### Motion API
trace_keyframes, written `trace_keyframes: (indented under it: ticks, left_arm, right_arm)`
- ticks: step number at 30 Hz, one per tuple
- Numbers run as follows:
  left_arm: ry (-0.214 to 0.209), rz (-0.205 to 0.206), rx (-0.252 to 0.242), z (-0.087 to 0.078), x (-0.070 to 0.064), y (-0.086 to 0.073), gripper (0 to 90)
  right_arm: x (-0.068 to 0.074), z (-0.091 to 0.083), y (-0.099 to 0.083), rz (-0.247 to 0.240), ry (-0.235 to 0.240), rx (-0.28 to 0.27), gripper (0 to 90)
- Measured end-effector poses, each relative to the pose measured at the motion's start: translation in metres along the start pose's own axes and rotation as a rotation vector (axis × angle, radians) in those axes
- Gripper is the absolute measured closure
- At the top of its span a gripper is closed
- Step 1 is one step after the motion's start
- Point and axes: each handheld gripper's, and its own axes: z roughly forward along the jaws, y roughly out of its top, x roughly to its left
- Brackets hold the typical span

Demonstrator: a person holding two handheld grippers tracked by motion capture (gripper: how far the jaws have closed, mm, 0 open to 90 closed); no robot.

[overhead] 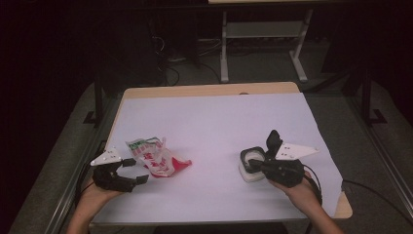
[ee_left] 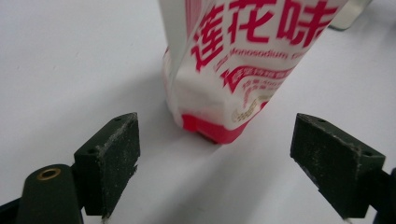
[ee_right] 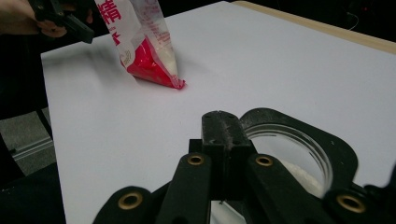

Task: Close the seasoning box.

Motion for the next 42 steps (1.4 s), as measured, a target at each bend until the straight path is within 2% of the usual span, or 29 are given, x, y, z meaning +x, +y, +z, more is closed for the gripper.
trace_keyframes:
  ticks: [4, 7, 12, 14, 17, 23, 25, 30, 31, 33, 37, 42]
  left_arm:
    - [0.013, -0.017, -0.006, 0.001, -0.001, -0.008, 15.5]
    - [0.021, -0.012, 0.008, 0.002, -0.004, -0.014, 15.5]
    - [0.028, -0.032, 0.009, 0.002, -0.008, -0.024, 15.5]
    - [0.029, -0.023, 0.025, 0.003, -0.010, -0.026, 15.5]
    - [0.023, -0.031, 0.022, 0.005, -0.009, -0.026, 15.5]
    - [0.021, -0.015, 0.046, 0.007, -0.009, -0.028, 15.5]
    - [0.020, -0.024, 0.040, 0.007, -0.009, -0.028, 14.9]
    - [0.020, -0.024, 0.039, 0.007, -0.009, -0.029, 14.3]
    - [0.020, -0.022, 0.039, 0.006, -0.008, -0.029, 14.3]
    - [0.012, -0.036, 0.031, 0.007, -0.007, -0.030, 14.3]
    - [0.009, -0.033, 0.045, 0.008, -0.007, -0.030, 14.3]
    - [0.004, -0.031, 0.036, 0.008, -0.007, -0.030, 14.4]
  right_arm:
    - [-0.003, -0.013, -0.006, 0.018, -0.007, -0.018, 90.0]
    - [-0.003, -0.017, -0.009, 0.021, -0.012, -0.017, 90.0]
    - [-0.008, -0.034, -0.021, 0.026, -0.040, -0.030, 90.0]
    - [-0.012, -0.044, -0.029, 0.032, -0.052, -0.037, 90.0]
    - [-0.016, -0.051, -0.034, 0.048, -0.059, -0.038, 90.0]
    - [-0.025, -0.064, -0.042, 0.076, -0.077, -0.044, 90.0]
    - [-0.032, -0.069, -0.044, 0.091, -0.110, -0.058, 90.0]
    - [-0.042, -0.068, -0.042, 0.106, -0.141, -0.077, 90.0]
    - [-0.046, -0.066, -0.039, 0.121, -0.151, -0.085, 90.0]
    - [-0.049, -0.063, -0.036, 0.122, -0.149, -0.097, 90.0]
    - [-0.051, -0.060, -0.031, 0.116, -0.146, -0.111, 90.0]
    - [-0.049, -0.057, -0.026, 0.113, -0.133, -0.125, 90.0]
